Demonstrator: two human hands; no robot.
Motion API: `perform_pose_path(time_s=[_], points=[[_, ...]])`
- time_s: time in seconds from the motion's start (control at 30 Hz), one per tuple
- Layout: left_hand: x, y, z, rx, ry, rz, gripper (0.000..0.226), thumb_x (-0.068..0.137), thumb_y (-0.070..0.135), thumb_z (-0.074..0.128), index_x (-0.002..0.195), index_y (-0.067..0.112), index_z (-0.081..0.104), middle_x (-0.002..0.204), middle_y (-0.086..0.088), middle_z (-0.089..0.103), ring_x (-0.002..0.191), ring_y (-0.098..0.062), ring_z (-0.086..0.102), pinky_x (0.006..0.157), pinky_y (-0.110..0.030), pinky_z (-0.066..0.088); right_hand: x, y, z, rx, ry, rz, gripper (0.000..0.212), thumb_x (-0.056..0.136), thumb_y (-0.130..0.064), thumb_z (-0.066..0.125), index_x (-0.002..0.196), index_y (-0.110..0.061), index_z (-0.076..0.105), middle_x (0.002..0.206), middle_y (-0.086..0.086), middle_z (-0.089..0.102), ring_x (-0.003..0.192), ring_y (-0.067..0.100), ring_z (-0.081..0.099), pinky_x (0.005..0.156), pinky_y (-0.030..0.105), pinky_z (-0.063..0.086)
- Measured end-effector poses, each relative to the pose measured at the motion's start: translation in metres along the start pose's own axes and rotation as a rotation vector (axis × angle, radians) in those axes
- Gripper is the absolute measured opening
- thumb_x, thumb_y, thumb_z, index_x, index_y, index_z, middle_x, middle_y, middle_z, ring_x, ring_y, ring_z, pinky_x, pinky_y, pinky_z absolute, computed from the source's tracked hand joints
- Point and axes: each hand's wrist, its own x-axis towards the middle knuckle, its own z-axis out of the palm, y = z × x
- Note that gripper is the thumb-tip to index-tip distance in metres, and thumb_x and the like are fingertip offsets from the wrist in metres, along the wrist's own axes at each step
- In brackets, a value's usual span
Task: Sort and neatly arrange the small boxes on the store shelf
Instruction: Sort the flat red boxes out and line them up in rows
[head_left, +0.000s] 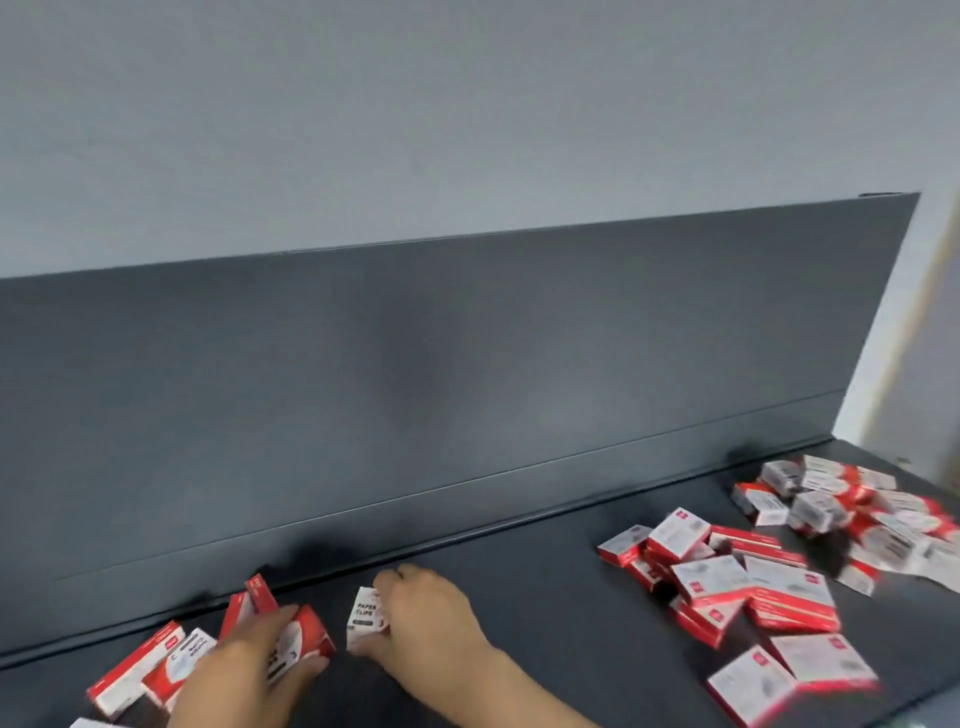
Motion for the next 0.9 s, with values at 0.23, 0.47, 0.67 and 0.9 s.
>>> perform_pose_path(time_s=[0.23, 0.47, 0.67, 0.9], points=[[0.001, 0.162, 0.025, -0.163, 0.081, 0.103, 0.052, 0.062, 0.022, 0.085, 0.111, 0.016, 0.067, 0.104, -0.005, 0.070, 0.089, -0.023, 0.064, 0.073, -0.027, 0.038, -0.075, 0.112, -0.105, -0.004, 0.252, 0.085, 0.042, 0.083, -0.039, 0.062, 0.110, -0.008, 0.052, 0.115, 0.012, 0.056, 0.106, 0.030, 0.053, 0.084, 0.036, 0.041], [-0.011, 0.336, 0.092, -0.218, 0.067, 0.281, 0.050, 0.076, 0.039, 0.070, 0.123, 0.025, 0.056, 0.118, 0.008, 0.062, 0.104, -0.010, 0.058, 0.090, -0.025, 0.046, -0.160, 0.263, -0.186, -0.104, 0.322, 0.184, 0.048, 0.083, -0.044, 0.061, 0.117, -0.011, 0.052, 0.117, 0.007, 0.058, 0.106, 0.024, 0.055, 0.085, 0.034, 0.045], [-0.002, 0.445, 0.142, -0.216, 0.029, 0.318, 0.053, 0.081, 0.045, 0.063, 0.129, 0.027, 0.050, 0.129, 0.010, 0.056, 0.118, -0.010, 0.051, 0.101, -0.025, 0.039, -0.197, 0.376, -0.236, -0.139, 0.336, 0.312, 0.047, 0.082, -0.045, 0.062, 0.116, -0.013, 0.054, 0.117, 0.005, 0.060, 0.106, 0.024, 0.056, 0.086, 0.034, 0.047], [0.043, 0.504, 0.187, -0.150, -0.046, 0.304, 0.043, 0.081, 0.041, 0.066, 0.117, 0.021, 0.057, 0.115, 0.005, 0.062, 0.106, -0.014, 0.057, 0.092, -0.028, 0.046, -0.200, 0.446, -0.261, -0.138, 0.339, 0.435, 0.045, 0.082, -0.043, 0.064, 0.116, -0.015, 0.054, 0.114, 0.005, 0.062, 0.100, 0.022, 0.059, 0.081, 0.030, 0.048]])
